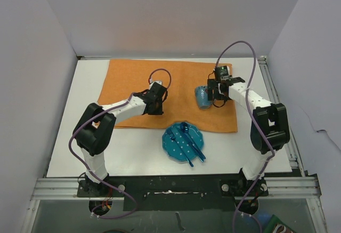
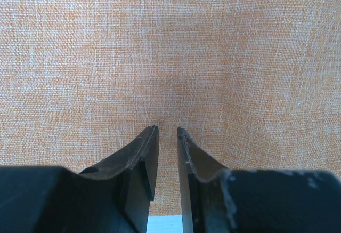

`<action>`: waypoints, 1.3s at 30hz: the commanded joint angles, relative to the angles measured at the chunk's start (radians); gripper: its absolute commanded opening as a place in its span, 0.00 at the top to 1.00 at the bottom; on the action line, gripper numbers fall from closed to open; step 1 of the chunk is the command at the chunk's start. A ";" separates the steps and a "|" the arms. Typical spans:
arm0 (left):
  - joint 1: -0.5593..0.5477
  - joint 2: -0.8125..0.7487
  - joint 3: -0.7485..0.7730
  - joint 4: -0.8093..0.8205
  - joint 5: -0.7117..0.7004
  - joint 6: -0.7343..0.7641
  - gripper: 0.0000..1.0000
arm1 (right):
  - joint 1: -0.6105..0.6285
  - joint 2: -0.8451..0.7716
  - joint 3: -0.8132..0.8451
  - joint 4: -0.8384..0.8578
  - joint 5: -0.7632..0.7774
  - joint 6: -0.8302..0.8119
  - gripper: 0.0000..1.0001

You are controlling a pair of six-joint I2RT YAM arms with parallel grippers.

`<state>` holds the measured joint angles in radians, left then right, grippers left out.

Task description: Set the dinner table for one person

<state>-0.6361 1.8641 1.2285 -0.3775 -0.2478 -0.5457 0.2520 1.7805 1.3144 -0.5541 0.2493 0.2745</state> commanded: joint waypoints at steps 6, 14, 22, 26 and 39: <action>-0.006 -0.053 0.010 0.018 -0.013 0.001 0.79 | 0.001 0.062 -0.025 0.077 -0.040 0.006 0.40; -0.006 -0.066 0.012 0.010 -0.013 0.003 0.79 | -0.015 0.132 0.028 0.099 -0.057 -0.020 0.41; -0.007 -0.067 0.013 0.005 -0.016 0.001 0.79 | -0.030 0.155 0.113 0.072 -0.089 -0.035 0.42; -0.006 -0.055 0.013 0.012 -0.013 0.001 0.79 | -0.031 0.111 0.113 0.061 -0.091 -0.034 0.42; -0.007 -0.043 0.014 0.018 -0.009 0.003 0.79 | -0.059 0.151 0.219 0.023 -0.089 -0.062 0.43</action>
<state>-0.6399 1.8496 1.2285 -0.3817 -0.2501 -0.5453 0.2085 1.9579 1.4723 -0.5392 0.1669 0.2310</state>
